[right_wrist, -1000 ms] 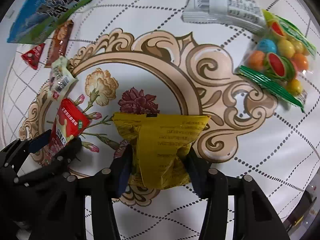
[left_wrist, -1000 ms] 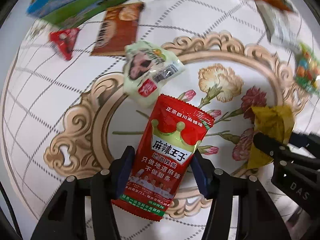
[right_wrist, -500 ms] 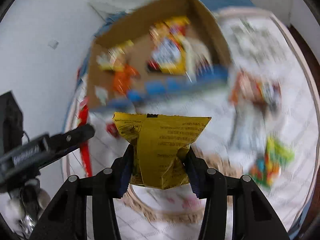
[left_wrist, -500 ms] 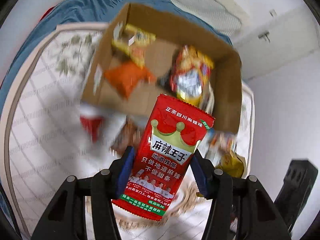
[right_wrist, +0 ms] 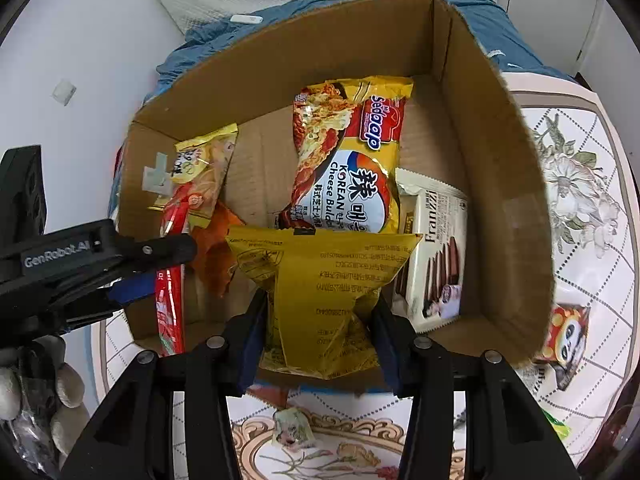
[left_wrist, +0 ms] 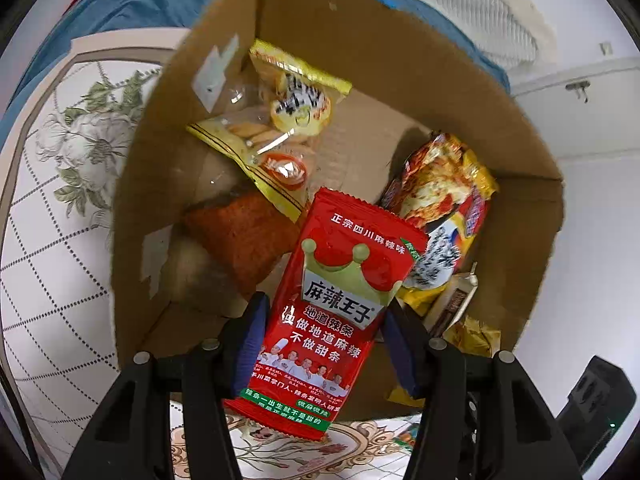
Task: Organize snacks
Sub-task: 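Carry the red pack and yellow foil bag over the cardboard box, then open both tools to drop the red pack and yellow bag into the box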
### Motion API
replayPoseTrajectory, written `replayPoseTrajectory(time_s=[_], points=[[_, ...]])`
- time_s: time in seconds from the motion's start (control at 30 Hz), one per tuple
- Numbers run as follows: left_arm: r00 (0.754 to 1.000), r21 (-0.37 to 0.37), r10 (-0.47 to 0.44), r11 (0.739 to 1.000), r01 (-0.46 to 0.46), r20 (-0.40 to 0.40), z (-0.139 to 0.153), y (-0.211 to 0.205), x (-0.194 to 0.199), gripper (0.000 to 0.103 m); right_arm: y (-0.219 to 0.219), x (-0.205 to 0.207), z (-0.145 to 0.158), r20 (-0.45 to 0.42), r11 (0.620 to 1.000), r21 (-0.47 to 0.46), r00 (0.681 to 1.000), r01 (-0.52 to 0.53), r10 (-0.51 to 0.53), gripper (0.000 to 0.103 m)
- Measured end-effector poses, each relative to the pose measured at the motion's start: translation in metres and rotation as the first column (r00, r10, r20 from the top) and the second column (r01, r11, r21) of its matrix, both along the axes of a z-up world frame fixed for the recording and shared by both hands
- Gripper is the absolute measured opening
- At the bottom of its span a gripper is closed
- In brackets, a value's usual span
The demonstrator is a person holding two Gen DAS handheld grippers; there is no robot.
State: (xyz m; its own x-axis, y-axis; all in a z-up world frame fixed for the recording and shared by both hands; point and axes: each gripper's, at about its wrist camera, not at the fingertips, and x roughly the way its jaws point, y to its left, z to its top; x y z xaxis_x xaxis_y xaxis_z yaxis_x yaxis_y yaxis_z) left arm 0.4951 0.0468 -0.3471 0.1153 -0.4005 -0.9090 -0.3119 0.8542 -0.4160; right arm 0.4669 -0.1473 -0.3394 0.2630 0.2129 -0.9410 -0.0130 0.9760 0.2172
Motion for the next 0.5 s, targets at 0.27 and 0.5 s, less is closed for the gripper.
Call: replayPoseTrajectory(time_s=[0.27,0.5], points=[[0.998,0.031,-0.055,0.998,0.055,-0.017,-0.021,-0.007,0.0,0.078,0.005,0.016,-0.031,-0.107,0.998,-0.03,0.993,-0.05,0.046,0.096],[0.997,0.108,-0.076,0.992,0.073,0.02,-0.018,-0.001,-0.011,0.086,-0.004,0.019,-0.028,-0.089,0.996,-0.079,0.996,-0.037,0.03,0.096]])
